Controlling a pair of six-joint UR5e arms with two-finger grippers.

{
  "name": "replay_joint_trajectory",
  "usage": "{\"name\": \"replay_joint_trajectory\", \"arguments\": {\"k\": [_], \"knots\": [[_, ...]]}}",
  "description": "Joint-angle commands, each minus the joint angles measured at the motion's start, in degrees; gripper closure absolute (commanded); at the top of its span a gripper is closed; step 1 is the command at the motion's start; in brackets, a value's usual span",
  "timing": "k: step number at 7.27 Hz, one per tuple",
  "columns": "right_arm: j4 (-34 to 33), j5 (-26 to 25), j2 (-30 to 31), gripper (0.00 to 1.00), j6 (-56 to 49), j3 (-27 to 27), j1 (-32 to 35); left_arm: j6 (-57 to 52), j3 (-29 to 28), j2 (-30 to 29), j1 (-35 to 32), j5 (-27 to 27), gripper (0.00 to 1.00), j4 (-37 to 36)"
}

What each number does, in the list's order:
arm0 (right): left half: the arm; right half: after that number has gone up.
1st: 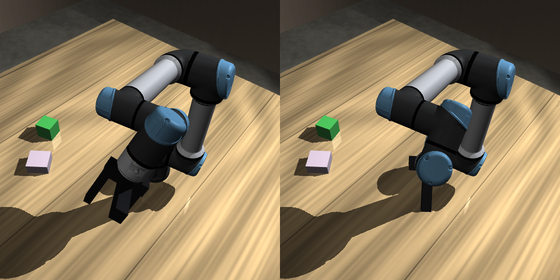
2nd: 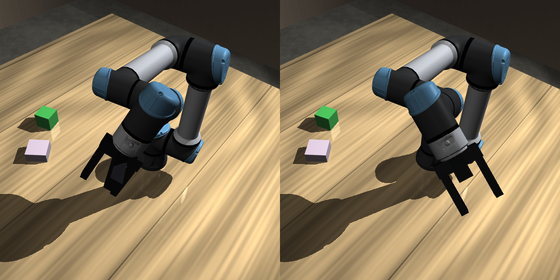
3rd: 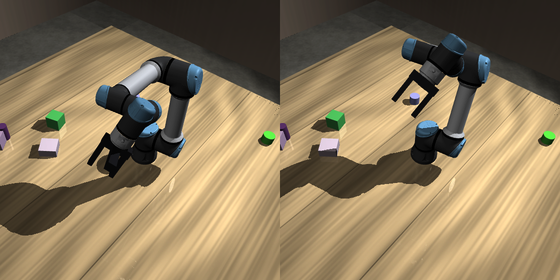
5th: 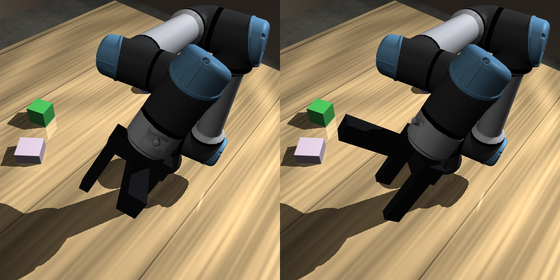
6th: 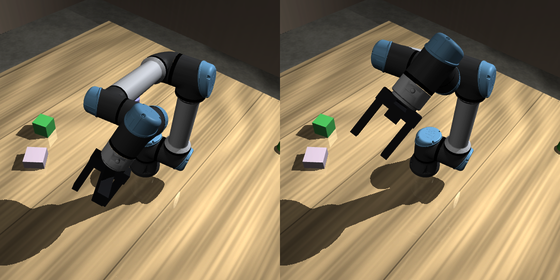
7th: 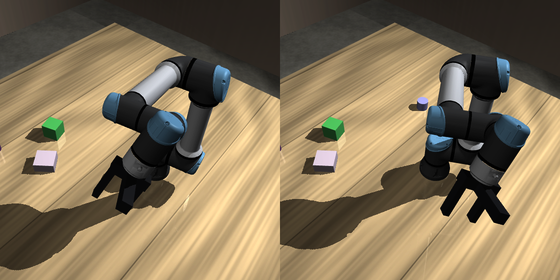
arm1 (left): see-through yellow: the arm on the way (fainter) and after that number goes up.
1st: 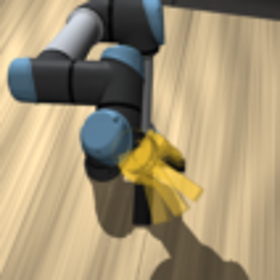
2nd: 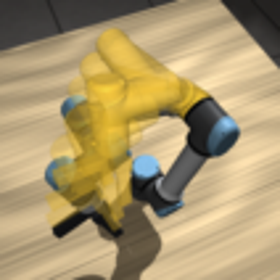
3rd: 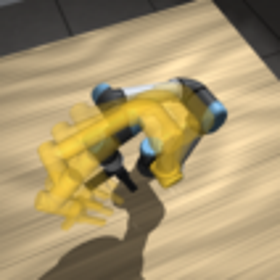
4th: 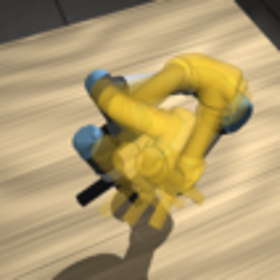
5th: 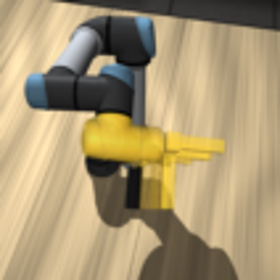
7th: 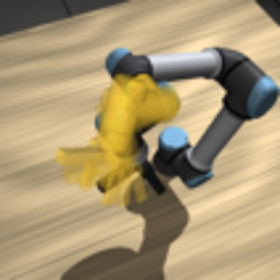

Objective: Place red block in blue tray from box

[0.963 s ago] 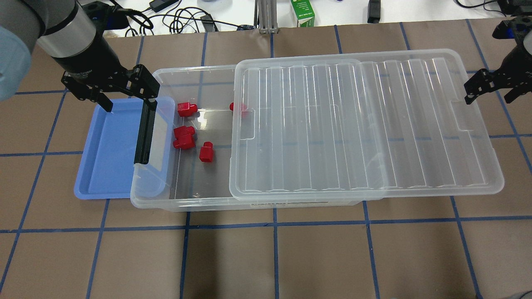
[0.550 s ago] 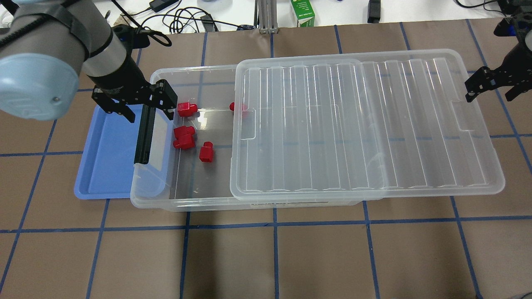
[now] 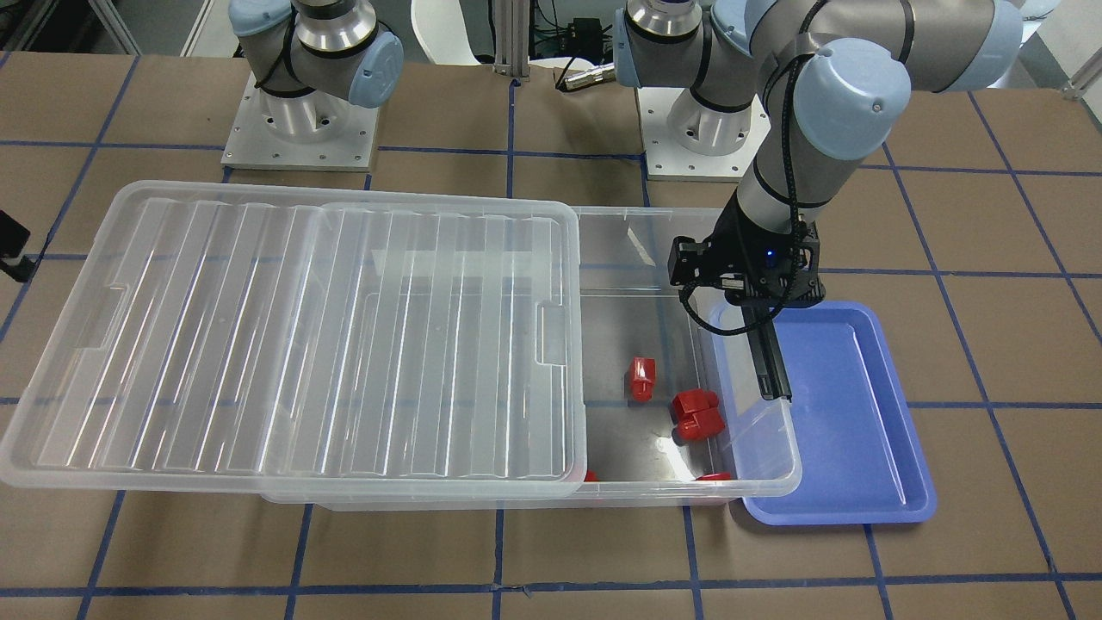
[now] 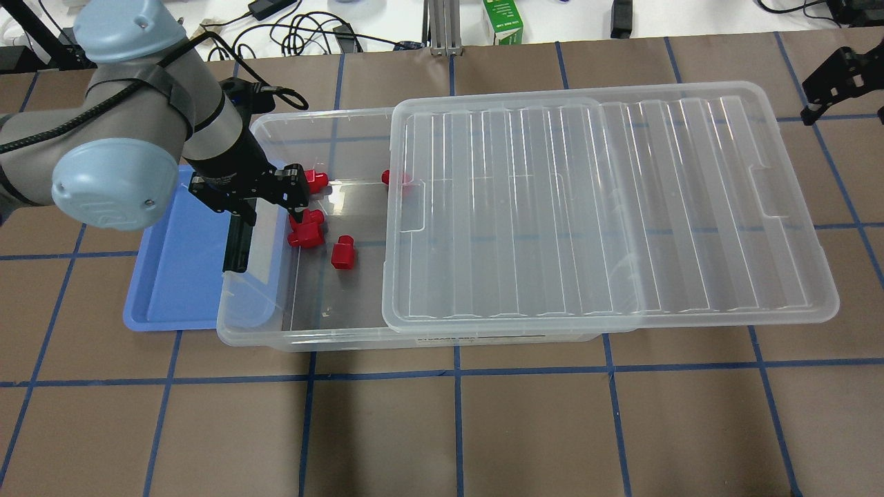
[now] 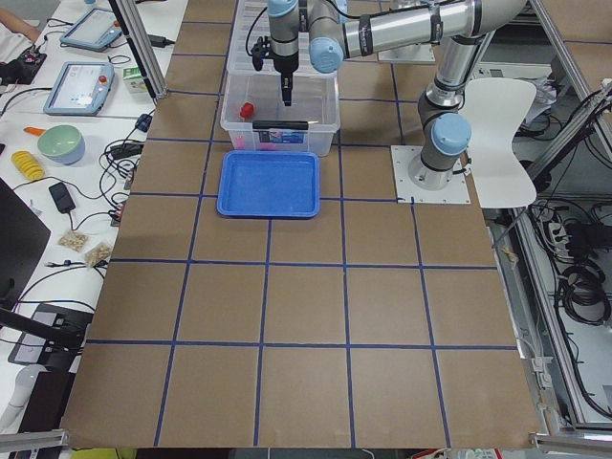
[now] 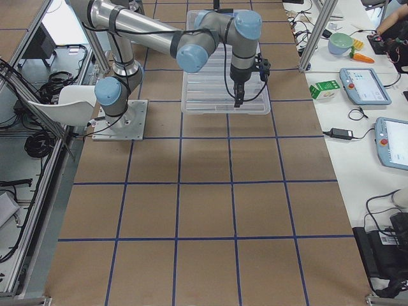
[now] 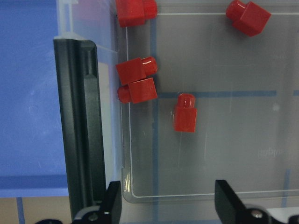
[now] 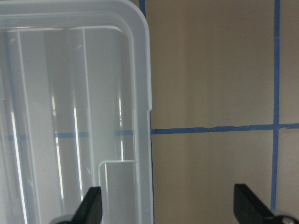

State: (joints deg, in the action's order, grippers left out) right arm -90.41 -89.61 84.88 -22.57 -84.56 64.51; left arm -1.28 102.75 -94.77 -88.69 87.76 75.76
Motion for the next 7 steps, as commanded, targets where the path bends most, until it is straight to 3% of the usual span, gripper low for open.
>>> {"name": "replay_joint_trajectory", "arguments": {"k": [1,3,6,7], "knots": [[7.86,-0.56,5.88,0.00,2.08,1.68,0.27,0.05,0.69,-2.77,-0.34,-0.57,0.29,-2.35],[7.88,-0.13,7.31,0.00,2.26,0.71,0.61,0.66,0.69,-5.76,-1.04,-1.01,0.29,-4.81],[7.62,-1.35,7.14,0.00,13.99,1.15,12.01,1.98,0.69,-10.50,-2.45,-1.62,0.30,-9.73],[7.44,-0.74,6.70,0.00,20.66,0.89,15.96,2.07,0.69,-11.56,-3.41,-4.50,0.29,-10.62]]}}
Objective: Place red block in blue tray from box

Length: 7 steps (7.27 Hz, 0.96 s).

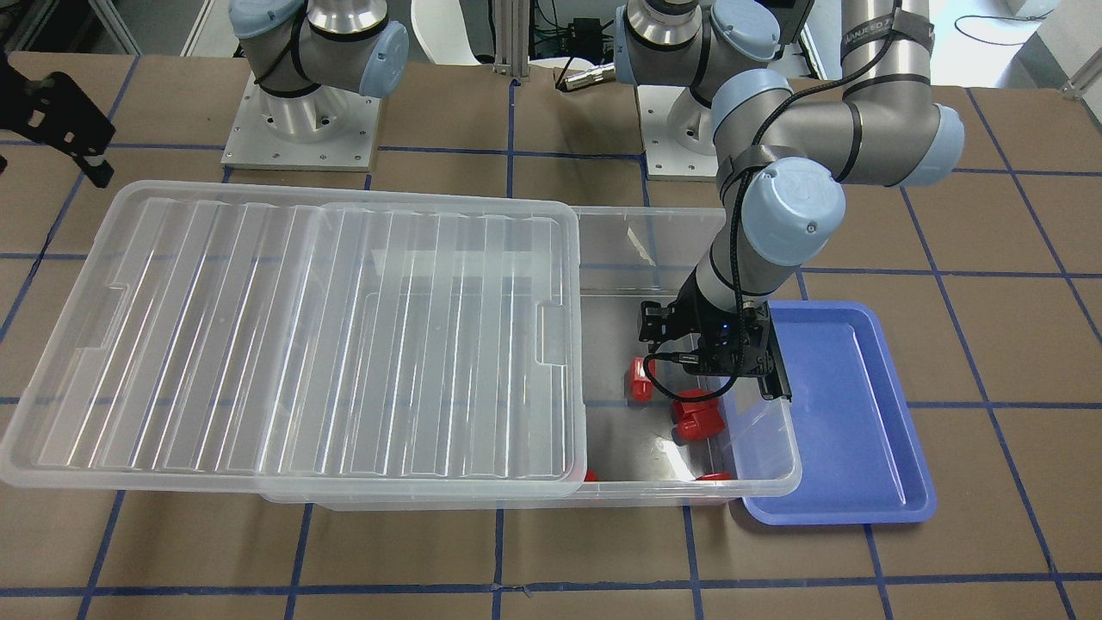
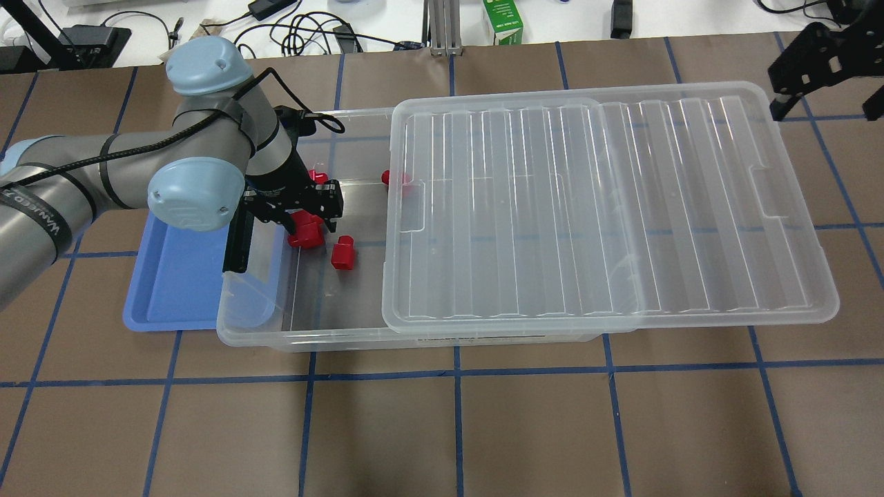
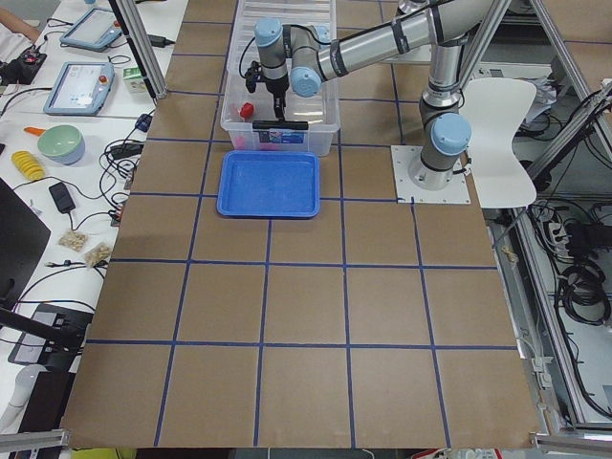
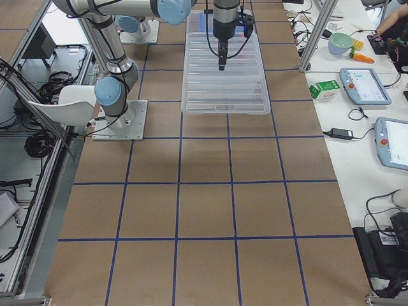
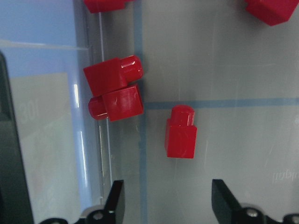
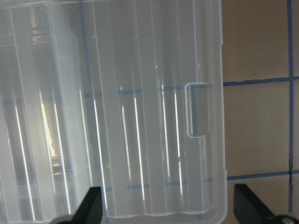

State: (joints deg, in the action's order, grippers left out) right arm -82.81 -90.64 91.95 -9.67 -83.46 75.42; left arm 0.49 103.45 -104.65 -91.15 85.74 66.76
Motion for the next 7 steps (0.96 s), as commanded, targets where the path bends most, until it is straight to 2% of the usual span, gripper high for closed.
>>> {"name": "replay_joint_trajectory", "arguments": {"k": [1,3,7], "knots": [[-0.77,-0.24,-1.06,0.00,13.65,-0.56,10.13,-0.14,0.26,-2.65,-1.04,-2.33,0.30,-1.72],[-4.10,-0.42,-2.74,0.00,14.77,-1.43,14.57,-0.41,0.44,-3.88,-1.13,-2.24,0.30,-1.72],[-6.40,0.02,-3.18,0.00,12.66,-1.70,14.49,0.12,0.44,-7.84,-1.13,-2.50,0.30,-2.77]]}}
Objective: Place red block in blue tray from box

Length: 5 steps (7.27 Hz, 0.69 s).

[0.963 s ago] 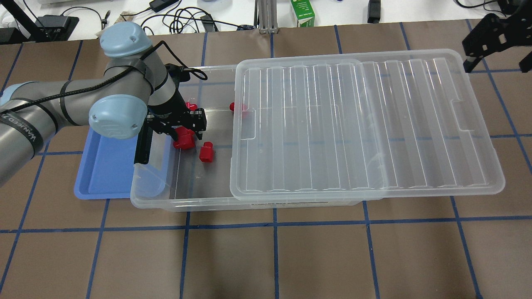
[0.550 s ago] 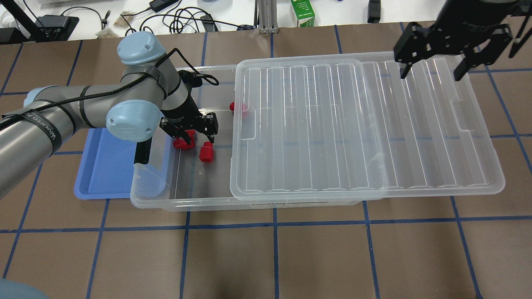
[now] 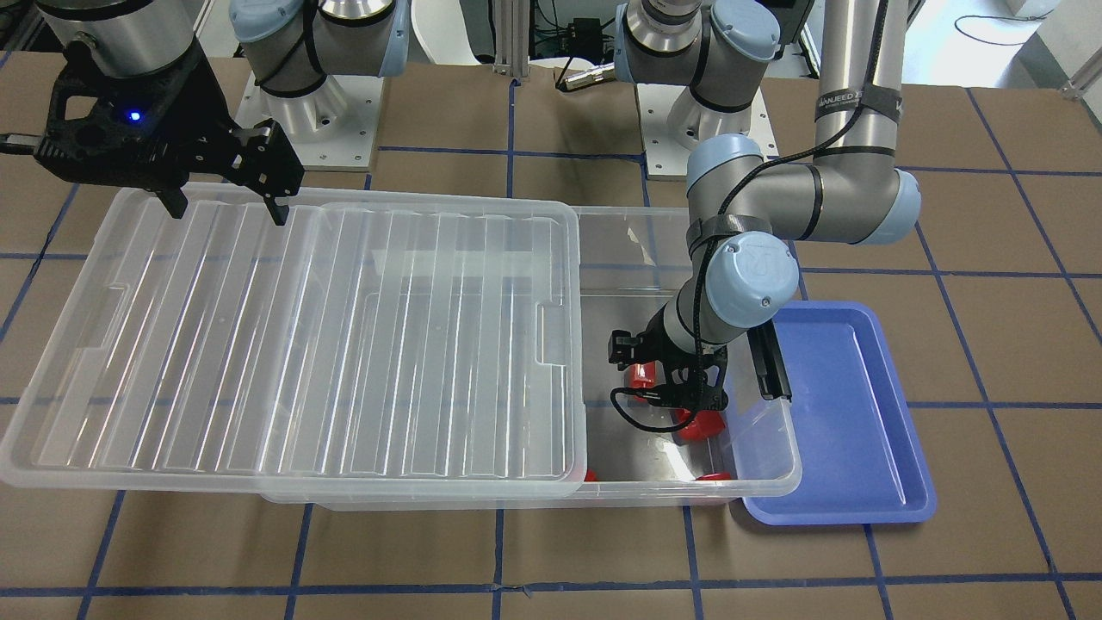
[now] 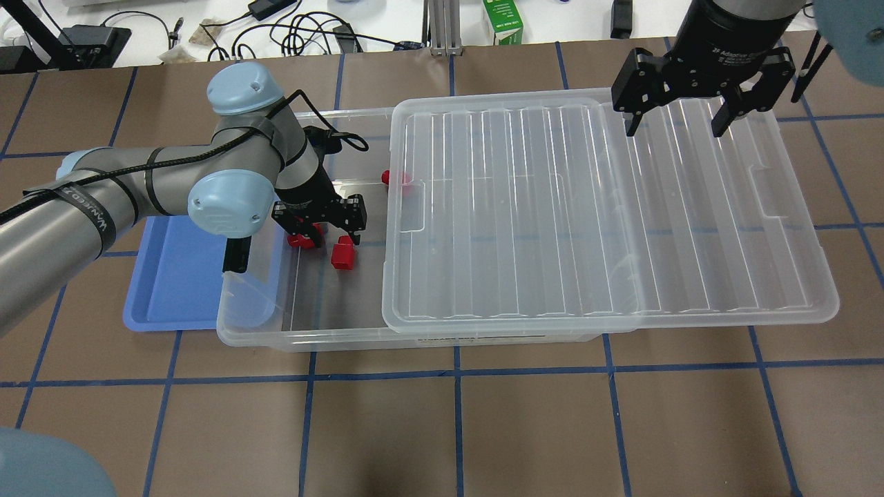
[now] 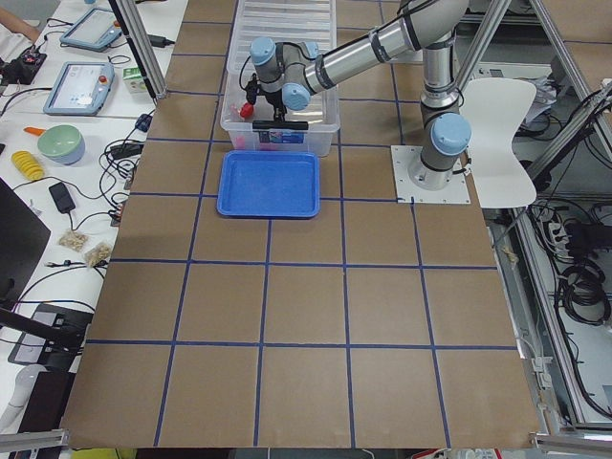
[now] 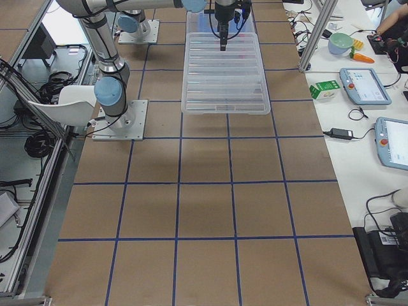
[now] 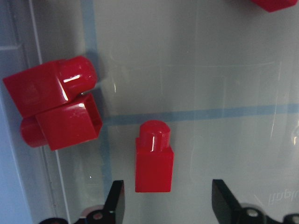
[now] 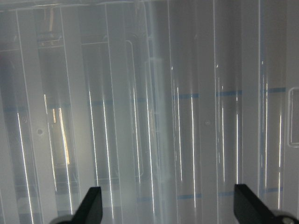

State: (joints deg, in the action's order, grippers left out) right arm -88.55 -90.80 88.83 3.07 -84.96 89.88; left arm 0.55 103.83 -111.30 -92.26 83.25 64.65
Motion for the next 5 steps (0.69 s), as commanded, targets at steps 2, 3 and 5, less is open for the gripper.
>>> {"name": "replay_joint_trajectory", "arguments": {"k": [2,3,5], "knots": [[-0.66,0.10,-0.07,0.00,-0.08,-0.38,0.04,0.06,0.06,-2.51,-0.29,0.15,0.30,-0.75],[-0.66,0.10,-0.07,0.00,-0.08,-0.38,0.04,-0.02,0.06,-2.60,-0.38,0.41,0.29,-0.75],[-0.66,0.01,-0.07,0.00,-0.08,-0.38,0.04,-0.20,1.19,-3.04,-0.47,0.24,0.30,-0.75]]}}
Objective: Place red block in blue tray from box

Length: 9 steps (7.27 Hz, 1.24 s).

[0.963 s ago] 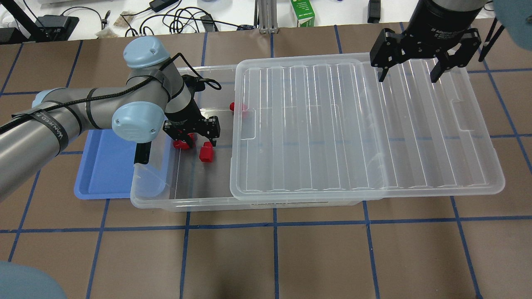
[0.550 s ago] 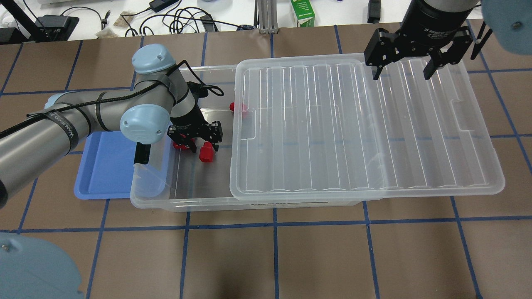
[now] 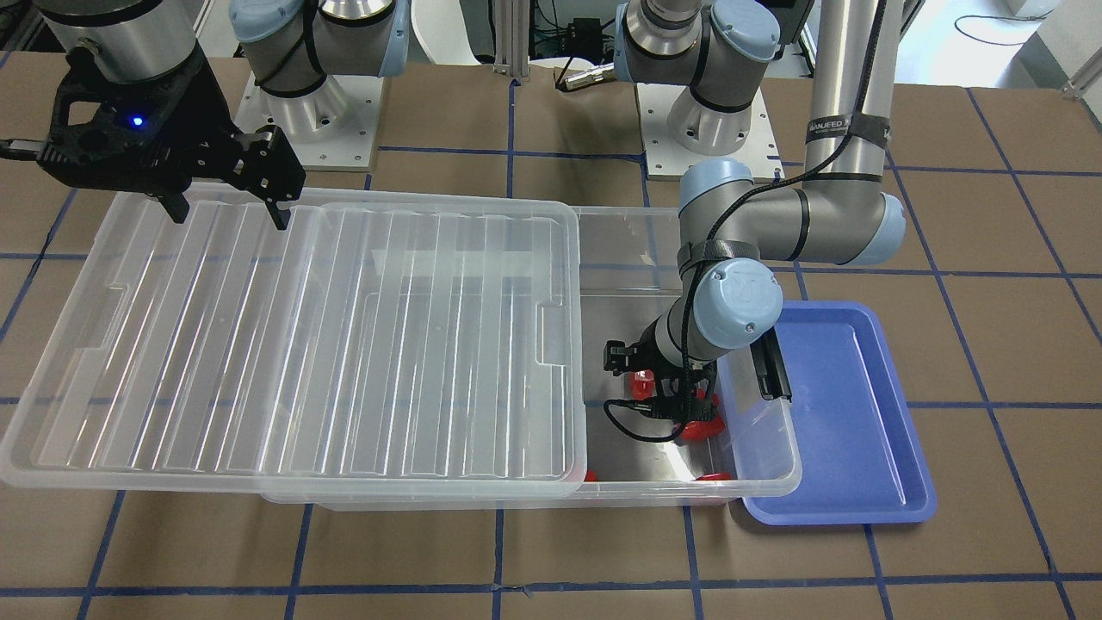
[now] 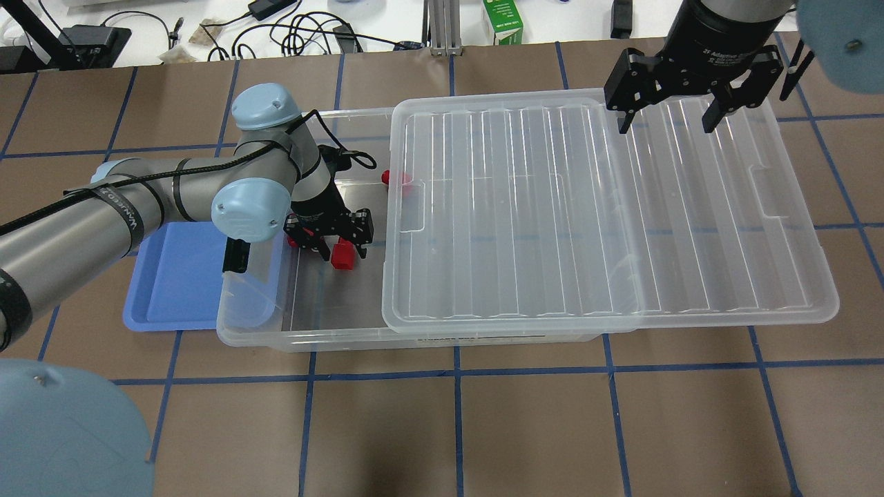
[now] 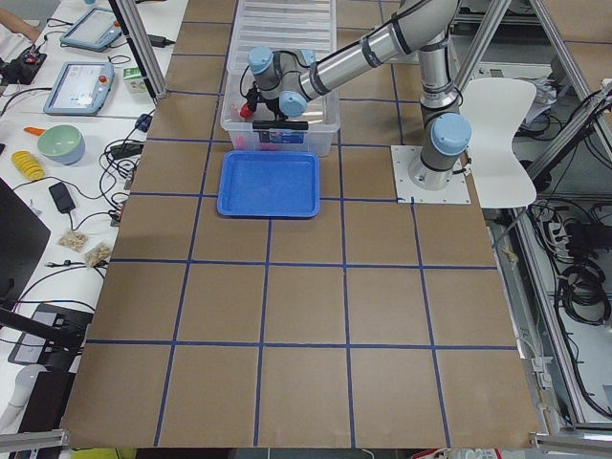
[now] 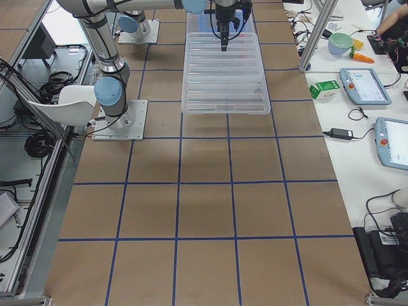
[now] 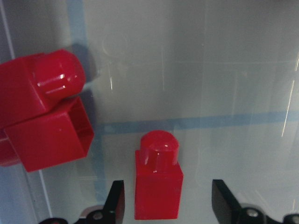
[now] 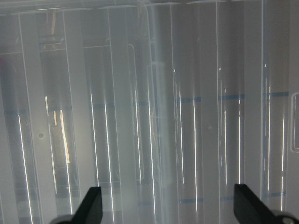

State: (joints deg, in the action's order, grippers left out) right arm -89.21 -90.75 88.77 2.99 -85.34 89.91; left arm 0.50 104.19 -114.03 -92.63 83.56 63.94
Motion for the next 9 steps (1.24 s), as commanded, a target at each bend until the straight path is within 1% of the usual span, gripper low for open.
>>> {"name": "replay_joint_trajectory", "arguments": {"k": [1,3,4,6,7,9], "knots": [[-0.09,0.22,0.00,0.00,0.00,0.00,0.00,-0.41,1.28,-0.40,-0.01,0.02,0.40,-0.05],[-0.79,0.40,-0.09,0.00,-0.09,0.00,-0.09,-0.06,0.76,-0.40,0.08,0.02,1.00,-0.22],[-2.97,0.49,-0.18,0.00,-0.09,-0.09,-0.09,-0.06,0.49,-0.23,0.17,0.11,1.00,-0.22],[-2.73,0.49,-0.35,0.00,0.00,-0.09,-0.18,-0.15,-2.65,1.35,0.61,-0.15,1.00,0.74],[-2.82,0.40,-0.35,0.00,0.00,-0.09,-0.18,-0.15,-5.55,1.79,0.52,-0.06,1.00,3.79],[-2.73,0.40,-0.35,0.00,-0.09,-0.09,-0.18,-0.06,-12.66,3.81,0.52,0.02,1.00,14.66]]}}
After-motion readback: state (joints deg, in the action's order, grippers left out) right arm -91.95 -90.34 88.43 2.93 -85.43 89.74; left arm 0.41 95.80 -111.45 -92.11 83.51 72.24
